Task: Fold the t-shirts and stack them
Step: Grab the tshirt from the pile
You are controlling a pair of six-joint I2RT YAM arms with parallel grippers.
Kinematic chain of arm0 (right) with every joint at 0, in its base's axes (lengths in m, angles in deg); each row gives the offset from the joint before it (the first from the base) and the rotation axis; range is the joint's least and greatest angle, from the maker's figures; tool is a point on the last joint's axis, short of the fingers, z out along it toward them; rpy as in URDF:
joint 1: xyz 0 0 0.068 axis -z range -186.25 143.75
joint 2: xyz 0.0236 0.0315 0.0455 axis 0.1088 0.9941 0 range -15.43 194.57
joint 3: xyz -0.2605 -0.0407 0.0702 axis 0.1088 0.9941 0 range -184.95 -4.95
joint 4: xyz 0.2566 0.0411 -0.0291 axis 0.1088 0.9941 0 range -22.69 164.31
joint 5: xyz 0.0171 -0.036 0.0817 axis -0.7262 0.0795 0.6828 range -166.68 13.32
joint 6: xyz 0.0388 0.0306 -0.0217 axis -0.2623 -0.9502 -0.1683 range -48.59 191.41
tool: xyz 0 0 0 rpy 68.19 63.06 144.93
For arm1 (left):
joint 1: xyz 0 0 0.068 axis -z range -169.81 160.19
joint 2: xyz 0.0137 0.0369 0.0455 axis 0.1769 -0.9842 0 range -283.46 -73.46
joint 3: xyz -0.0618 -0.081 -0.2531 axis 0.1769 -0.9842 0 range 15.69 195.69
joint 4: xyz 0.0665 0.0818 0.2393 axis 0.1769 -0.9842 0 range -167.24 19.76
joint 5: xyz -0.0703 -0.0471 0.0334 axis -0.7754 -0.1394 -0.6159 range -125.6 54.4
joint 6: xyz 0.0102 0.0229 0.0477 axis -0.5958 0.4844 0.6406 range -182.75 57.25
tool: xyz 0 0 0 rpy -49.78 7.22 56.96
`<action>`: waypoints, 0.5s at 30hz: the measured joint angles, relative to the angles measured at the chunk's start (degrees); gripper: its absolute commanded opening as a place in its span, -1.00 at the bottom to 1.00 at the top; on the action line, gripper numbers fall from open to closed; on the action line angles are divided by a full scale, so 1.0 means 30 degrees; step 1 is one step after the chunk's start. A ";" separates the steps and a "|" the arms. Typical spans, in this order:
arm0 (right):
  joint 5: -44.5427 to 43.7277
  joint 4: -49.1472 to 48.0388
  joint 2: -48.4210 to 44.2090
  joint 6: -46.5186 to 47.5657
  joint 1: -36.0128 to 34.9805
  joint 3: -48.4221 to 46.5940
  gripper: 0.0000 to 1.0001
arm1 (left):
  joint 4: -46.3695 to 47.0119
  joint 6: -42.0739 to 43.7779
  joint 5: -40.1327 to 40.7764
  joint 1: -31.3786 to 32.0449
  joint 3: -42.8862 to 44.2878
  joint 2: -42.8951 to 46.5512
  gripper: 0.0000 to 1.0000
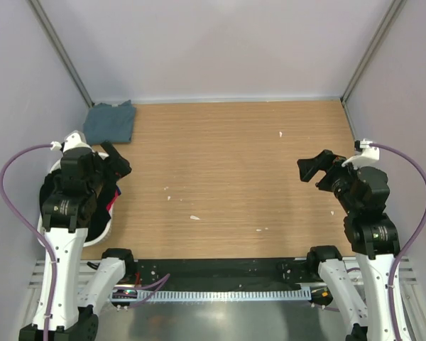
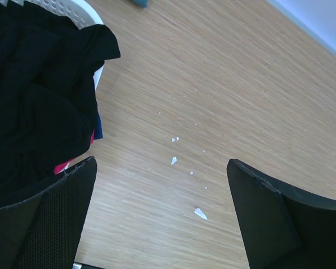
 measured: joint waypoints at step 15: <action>0.1122 -0.2076 0.1887 -0.1297 0.0000 0.0729 0.99 | 0.0124 -0.2033 0.2914 -0.1501 0.0211 -0.3687 0.89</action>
